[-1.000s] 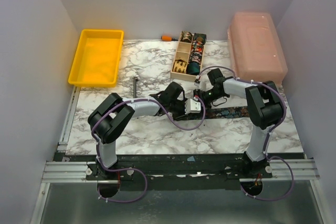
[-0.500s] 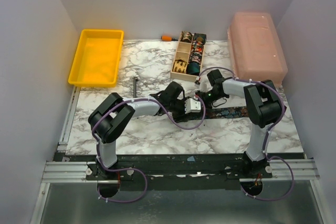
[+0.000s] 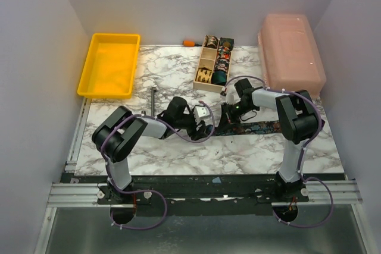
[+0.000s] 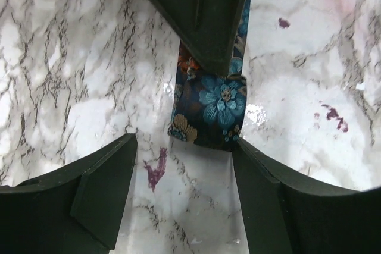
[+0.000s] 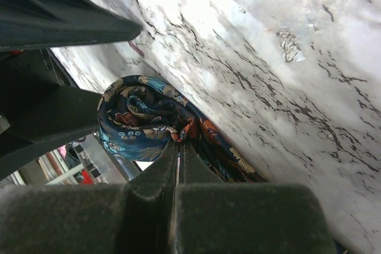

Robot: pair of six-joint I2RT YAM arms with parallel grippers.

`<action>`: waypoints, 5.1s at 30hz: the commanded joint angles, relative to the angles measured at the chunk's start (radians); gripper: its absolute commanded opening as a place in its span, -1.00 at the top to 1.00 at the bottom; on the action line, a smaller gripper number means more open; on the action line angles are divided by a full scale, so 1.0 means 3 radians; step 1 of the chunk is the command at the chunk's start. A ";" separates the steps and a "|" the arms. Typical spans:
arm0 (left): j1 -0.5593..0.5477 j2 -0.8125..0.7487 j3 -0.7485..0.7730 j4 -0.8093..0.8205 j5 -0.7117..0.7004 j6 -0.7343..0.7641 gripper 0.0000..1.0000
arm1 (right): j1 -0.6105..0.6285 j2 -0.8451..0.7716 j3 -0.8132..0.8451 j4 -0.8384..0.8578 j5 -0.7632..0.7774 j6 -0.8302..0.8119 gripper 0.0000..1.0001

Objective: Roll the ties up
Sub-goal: Roll the tie at the center of the board.

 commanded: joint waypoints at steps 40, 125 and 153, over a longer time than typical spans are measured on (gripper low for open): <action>-0.0339 0.0538 0.0885 -0.1610 -0.0633 0.0905 0.65 | -0.0155 -0.0487 0.0108 -0.0127 -0.0412 0.0199 -0.08; -0.0281 0.0477 0.0941 -0.1693 -0.0726 0.0680 0.64 | -0.0051 0.0228 0.0435 -0.0242 -0.0162 -0.0057 0.14; 0.0086 -0.0352 -0.0257 0.1429 0.0164 -0.0641 -0.97 | -0.0082 0.0757 0.0416 -0.0359 0.0815 -0.0391 0.99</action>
